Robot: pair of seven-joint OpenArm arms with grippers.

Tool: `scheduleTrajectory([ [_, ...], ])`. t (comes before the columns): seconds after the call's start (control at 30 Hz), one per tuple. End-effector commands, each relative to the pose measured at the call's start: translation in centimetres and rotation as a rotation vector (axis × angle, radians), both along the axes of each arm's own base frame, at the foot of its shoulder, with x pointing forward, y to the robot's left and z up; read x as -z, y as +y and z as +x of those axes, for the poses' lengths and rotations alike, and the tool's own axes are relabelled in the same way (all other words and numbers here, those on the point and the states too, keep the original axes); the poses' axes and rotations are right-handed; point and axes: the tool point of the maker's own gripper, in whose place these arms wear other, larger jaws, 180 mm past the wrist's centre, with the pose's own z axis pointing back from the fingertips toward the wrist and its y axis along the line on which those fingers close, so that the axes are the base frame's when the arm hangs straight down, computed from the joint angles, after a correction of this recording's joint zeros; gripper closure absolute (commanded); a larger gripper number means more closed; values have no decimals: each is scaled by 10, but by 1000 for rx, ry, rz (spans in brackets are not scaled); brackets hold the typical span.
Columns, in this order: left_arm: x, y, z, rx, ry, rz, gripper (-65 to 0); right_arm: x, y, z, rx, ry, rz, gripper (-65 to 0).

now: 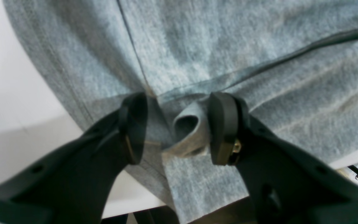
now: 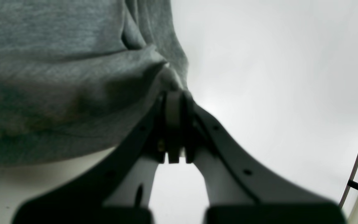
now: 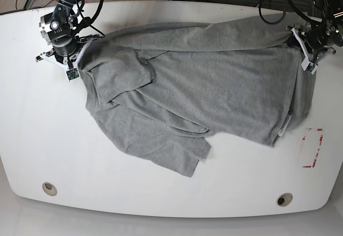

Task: Fold the T-shirt properly
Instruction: 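Lift the shirt edge with both grippers and swing it forward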

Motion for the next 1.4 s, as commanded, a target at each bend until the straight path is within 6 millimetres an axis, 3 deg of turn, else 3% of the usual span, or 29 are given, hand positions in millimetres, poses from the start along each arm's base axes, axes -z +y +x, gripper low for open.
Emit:
scheduleTrajectory([
  [0.0, -8, 6, 5, 8, -23, 17, -268, -10, -3, 7, -4, -40, -13, -8],
  [0.23, -9, 6, 6, 9, -26, 22, -6, -10, -3, 7, -4, -40, -13, -8],
  [0.43, -16, 5, 11, 17, -50, 26, -6, -10, -3, 7, -4, -40, -13, -8],
  [0.9, -64, -19, 21, 142, -184, 106, -6, -11, -2, 8, -4, -43, -12, -8],
  [1.37, -81, 17, 6, 58, -195, 184, -11, -14, -2, 13, -4, -57, -12, -8],
])
